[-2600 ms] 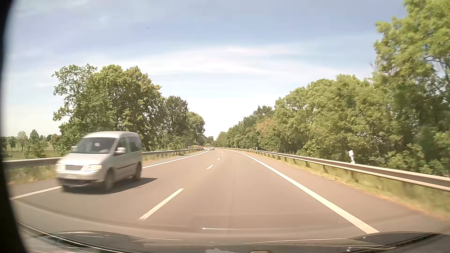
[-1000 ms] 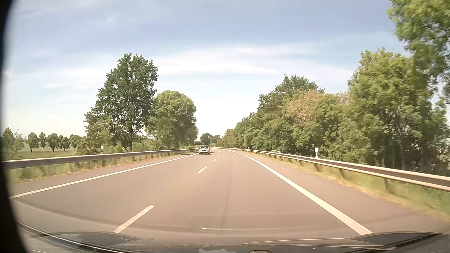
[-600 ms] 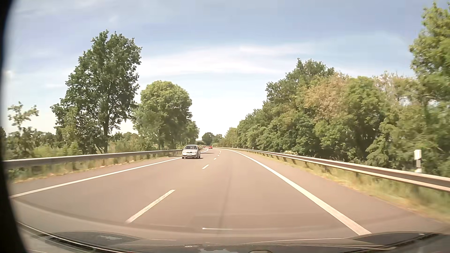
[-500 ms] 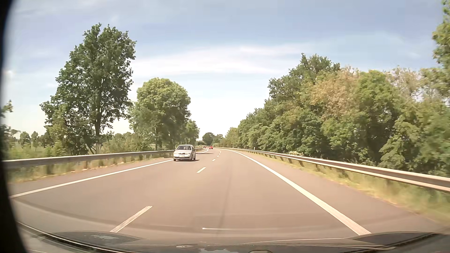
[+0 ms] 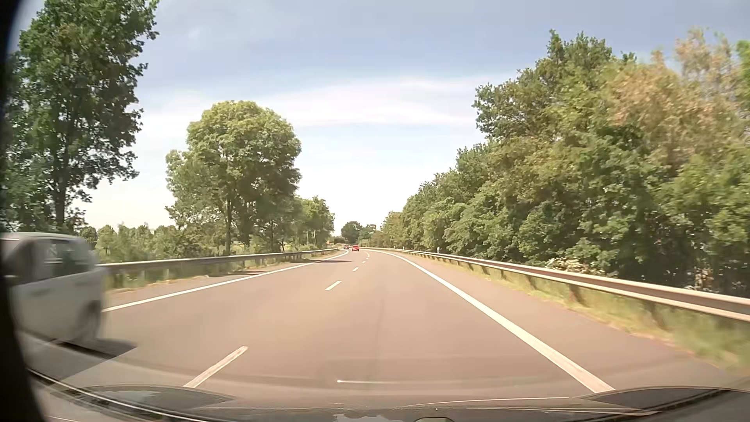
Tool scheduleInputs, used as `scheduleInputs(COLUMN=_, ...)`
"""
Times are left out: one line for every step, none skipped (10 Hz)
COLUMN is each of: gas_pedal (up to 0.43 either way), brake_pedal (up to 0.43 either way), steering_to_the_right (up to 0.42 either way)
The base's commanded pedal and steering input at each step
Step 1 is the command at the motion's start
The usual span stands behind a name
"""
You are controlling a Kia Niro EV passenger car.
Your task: Follow the waypoints while adhering to traffic rules and regulations
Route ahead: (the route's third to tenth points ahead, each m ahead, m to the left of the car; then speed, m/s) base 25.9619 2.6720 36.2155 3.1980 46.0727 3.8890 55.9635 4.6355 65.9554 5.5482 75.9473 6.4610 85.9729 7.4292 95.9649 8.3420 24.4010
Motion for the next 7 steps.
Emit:
scheduleInputs(gas_pedal=0.228, brake_pedal=0.000, steering_to_the_right=-0.007)
scheduleInputs(gas_pedal=0.228, brake_pedal=0.000, steering_to_the_right=-0.007)
scheduleInputs(gas_pedal=0.228, brake_pedal=0.000, steering_to_the_right=-0.007)
scheduleInputs(gas_pedal=0.220, brake_pedal=0.000, steering_to_the_right=-0.007)
scheduleInputs(gas_pedal=0.220, brake_pedal=0.000, steering_to_the_right=-0.007)
scheduleInputs(gas_pedal=0.220, brake_pedal=0.000, steering_to_the_right=-0.007)
scheduleInputs(gas_pedal=0.220, brake_pedal=0.000, steering_to_the_right=-0.007)
